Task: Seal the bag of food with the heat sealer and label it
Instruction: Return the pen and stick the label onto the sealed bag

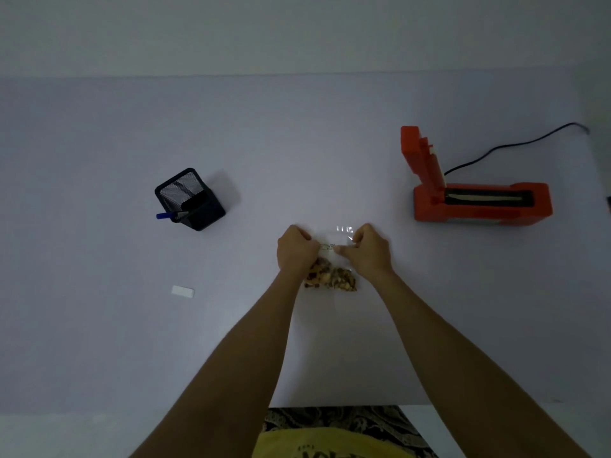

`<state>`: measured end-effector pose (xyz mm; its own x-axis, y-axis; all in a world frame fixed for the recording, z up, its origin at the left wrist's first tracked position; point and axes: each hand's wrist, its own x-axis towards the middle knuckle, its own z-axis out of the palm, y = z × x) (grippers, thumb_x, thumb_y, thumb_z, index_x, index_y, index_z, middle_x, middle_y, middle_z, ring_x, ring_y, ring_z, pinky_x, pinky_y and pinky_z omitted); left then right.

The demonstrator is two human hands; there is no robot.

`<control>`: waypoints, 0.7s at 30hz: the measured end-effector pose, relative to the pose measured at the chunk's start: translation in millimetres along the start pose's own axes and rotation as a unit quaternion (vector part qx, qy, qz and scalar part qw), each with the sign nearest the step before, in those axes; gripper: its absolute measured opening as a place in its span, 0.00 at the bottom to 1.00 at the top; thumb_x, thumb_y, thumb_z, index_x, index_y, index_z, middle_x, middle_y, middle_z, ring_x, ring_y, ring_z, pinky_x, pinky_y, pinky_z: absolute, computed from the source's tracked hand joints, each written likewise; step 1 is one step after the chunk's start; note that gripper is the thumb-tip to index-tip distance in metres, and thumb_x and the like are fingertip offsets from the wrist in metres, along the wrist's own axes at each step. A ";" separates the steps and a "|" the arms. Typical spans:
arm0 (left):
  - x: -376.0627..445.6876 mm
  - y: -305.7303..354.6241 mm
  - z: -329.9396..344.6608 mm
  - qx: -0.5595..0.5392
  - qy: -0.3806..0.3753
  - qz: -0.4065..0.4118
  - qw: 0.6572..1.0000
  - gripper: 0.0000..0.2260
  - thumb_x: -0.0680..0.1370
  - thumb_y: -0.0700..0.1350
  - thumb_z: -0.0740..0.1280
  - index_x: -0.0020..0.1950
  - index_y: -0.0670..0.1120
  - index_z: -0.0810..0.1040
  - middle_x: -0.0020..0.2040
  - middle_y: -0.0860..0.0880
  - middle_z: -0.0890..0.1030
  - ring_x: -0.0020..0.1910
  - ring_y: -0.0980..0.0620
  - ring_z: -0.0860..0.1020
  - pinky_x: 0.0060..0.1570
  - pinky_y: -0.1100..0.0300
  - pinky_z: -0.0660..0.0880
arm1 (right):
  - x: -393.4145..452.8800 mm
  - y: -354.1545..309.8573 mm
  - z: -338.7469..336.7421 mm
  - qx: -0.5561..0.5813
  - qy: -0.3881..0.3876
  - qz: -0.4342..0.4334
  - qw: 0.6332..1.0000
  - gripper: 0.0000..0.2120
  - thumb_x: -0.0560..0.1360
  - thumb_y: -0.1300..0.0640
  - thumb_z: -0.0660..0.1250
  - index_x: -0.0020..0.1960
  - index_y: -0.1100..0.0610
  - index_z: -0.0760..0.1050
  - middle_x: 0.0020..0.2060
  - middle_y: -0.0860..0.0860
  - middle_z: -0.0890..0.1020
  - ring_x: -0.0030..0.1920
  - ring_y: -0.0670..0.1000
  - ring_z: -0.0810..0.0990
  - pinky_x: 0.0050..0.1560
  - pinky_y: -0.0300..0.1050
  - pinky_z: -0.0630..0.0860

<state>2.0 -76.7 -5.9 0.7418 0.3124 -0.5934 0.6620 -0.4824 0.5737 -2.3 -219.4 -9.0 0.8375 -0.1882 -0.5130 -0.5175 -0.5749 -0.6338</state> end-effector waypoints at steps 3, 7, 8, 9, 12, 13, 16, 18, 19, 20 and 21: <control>1.9 -1.5 -2.4 0.001 -0.004 0.002 1.000 0.06 0.69 0.40 0.69 0.43 0.45 0.75 0.40 0.51 0.77 0.35 0.56 0.73 0.29 0.64 0.66 | 2.2 -0.6 -0.3 -0.005 0.001 0.005 1.000 0.20 0.65 0.57 0.79 0.40 0.56 0.66 0.32 0.46 0.71 0.31 0.44 0.67 0.30 0.37 0.63; 2.9 -3.4 -5.5 0.004 -0.011 0.018 1.000 0.05 0.70 0.40 0.68 0.44 0.45 0.74 0.39 0.52 0.75 0.36 0.56 0.73 0.30 0.65 0.64 | 5.2 -3.2 -1.1 -0.010 -0.006 0.004 1.000 0.20 0.65 0.53 0.79 0.39 0.55 0.66 0.33 0.47 0.72 0.34 0.47 0.70 0.31 0.37 0.65; 2.3 -4.3 -5.8 0.008 -0.014 0.029 0.999 0.05 0.70 0.41 0.68 0.45 0.45 0.74 0.39 0.52 0.76 0.37 0.56 0.73 0.30 0.66 0.65 | 5.0 -3.8 -0.7 -0.010 -0.010 0.006 1.000 0.20 0.65 0.52 0.79 0.39 0.55 0.66 0.33 0.47 0.72 0.33 0.46 0.70 0.30 0.37 0.64; 1.6 -5.9 -6.0 0.013 -0.018 0.044 0.999 0.05 0.71 0.42 0.68 0.45 0.45 0.75 0.40 0.52 0.76 0.38 0.56 0.74 0.31 0.66 0.65 | 5.2 -4.0 -0.1 -0.010 -0.009 0.005 1.000 0.20 0.66 0.51 0.79 0.39 0.55 0.66 0.33 0.47 0.72 0.33 0.46 0.69 0.30 0.37 0.64; -5.0 -15.6 -10.0 0.065 -0.016 0.148 0.987 0.07 0.76 0.48 0.66 0.46 0.44 0.75 0.40 0.50 0.77 0.39 0.54 0.74 0.33 0.66 0.68 | 1.8 -5.5 -0.8 -0.001 0.006 -0.003 1.000 0.18 0.68 0.53 0.77 0.41 0.56 0.68 0.33 0.47 0.73 0.32 0.46 0.70 0.30 0.38 0.65; -7.5 -21.8 -12.3 0.110 0.004 0.217 0.970 0.08 0.78 0.48 0.64 0.47 0.44 0.75 0.42 0.49 0.78 0.40 0.53 0.75 0.35 0.64 0.69 | -1.7 -4.9 -1.0 0.005 0.005 -0.018 1.000 0.14 0.70 0.54 0.75 0.43 0.57 0.70 0.33 0.48 0.75 0.32 0.46 0.72 0.31 0.39 0.66; -12.1 -44.6 -19.4 0.261 0.050 0.434 0.861 0.14 0.80 0.51 0.57 0.57 0.46 0.77 0.53 0.47 0.78 0.50 0.46 0.75 0.47 0.54 0.74 | -19.3 7.7 0.0 -0.023 -0.011 -0.143 0.989 0.08 0.77 0.61 0.64 0.55 0.57 0.75 0.42 0.52 0.81 0.41 0.49 0.78 0.43 0.41 0.74; -13.5 -54.9 -23.1 0.325 0.032 0.481 0.814 0.20 0.81 0.55 0.52 0.64 0.48 0.74 0.60 0.47 0.77 0.57 0.45 0.74 0.54 0.52 0.72 | -30.3 22.5 2.2 -0.106 0.004 -0.255 0.961 0.17 0.77 0.64 0.59 0.63 0.58 0.75 0.53 0.55 0.80 0.53 0.54 0.77 0.54 0.46 0.75; -13.4 -57.9 -24.3 0.345 0.021 0.486 0.803 0.22 0.81 0.58 0.50 0.66 0.48 0.73 0.61 0.46 0.77 0.59 0.45 0.74 0.56 0.51 0.71 | -33.8 29.5 3.5 -0.170 0.020 -0.298 0.939 0.19 0.76 0.61 0.58 0.65 0.57 0.75 0.56 0.56 0.79 0.54 0.56 0.76 0.54 0.50 0.75; -13.5 -59.3 -25.6 0.357 0.014 0.487 0.797 0.24 0.81 0.59 0.47 0.66 0.47 0.73 0.62 0.46 0.76 0.61 0.45 0.73 0.57 0.51 0.70 | -36.9 33.7 4.2 -0.234 0.036 -0.325 0.916 0.20 0.76 0.57 0.57 0.66 0.55 0.75 0.56 0.55 0.79 0.54 0.57 0.76 0.50 0.52 0.76; -12.5 -60.2 -26.7 0.364 0.007 0.486 0.795 0.26 0.81 0.60 0.45 0.66 0.47 0.73 0.63 0.46 0.76 0.61 0.45 0.73 0.57 0.51 0.70 | -38.9 36.5 4.4 -0.287 0.046 -0.335 0.896 0.20 0.77 0.53 0.56 0.67 0.53 0.74 0.57 0.54 0.78 0.54 0.57 0.76 0.48 0.51 0.75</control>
<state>-44.2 -29.7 -17.9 0.8697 -0.4898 -0.0609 -0.4572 -0.8459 0.2748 -54.6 -229.6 -14.7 0.9511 0.3023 -0.0630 0.2598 -0.8937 -0.3659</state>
